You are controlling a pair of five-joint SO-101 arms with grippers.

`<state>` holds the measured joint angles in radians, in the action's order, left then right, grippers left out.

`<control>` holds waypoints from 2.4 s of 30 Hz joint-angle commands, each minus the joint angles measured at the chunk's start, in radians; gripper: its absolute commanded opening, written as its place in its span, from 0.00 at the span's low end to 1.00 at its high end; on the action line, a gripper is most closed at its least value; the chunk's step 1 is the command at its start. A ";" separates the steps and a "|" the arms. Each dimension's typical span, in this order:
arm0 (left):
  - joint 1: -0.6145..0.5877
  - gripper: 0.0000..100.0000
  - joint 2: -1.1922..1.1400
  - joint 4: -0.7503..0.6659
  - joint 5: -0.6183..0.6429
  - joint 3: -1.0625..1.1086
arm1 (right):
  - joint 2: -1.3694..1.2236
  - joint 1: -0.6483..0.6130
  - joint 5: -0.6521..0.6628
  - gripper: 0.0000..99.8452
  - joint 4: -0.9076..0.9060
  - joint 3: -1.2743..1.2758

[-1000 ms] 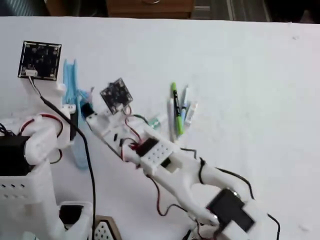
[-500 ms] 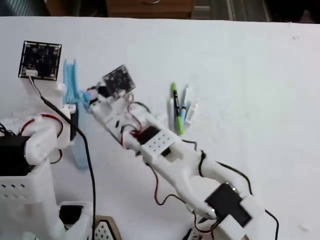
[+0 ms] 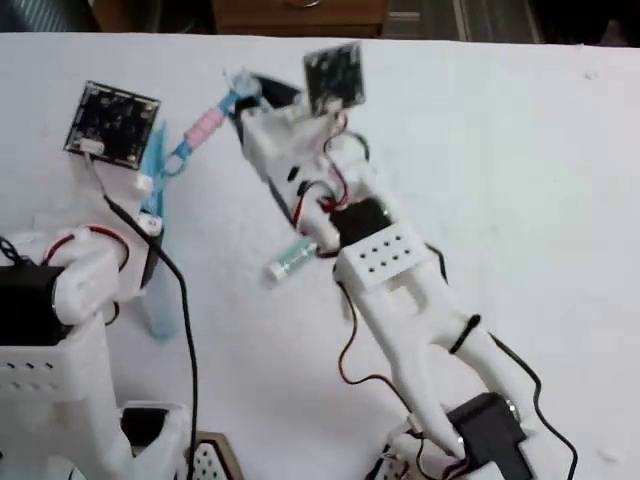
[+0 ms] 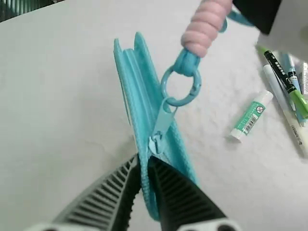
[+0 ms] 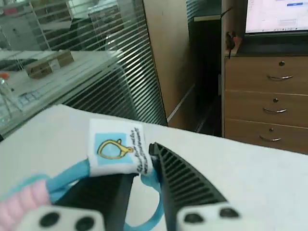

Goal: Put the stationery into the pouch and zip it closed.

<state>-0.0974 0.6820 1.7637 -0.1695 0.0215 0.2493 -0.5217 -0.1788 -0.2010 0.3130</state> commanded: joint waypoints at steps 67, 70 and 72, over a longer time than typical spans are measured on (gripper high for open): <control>-0.039 0.02 0.099 0.023 -0.140 -0.094 | -0.025 0.019 0.842 0.37 -1.569 -1.036; -0.007 0.02 0.099 0.023 -0.135 -0.092 | 0.134 -0.067 0.898 0.37 -1.555 -0.789; 0.004 0.02 0.099 0.023 -0.135 -0.092 | 0.240 -0.133 0.902 0.37 -1.471 -0.615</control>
<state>-0.1143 0.7848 1.7883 -0.3030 -0.0261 0.3337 -0.5831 0.6989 -1.7461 -0.5232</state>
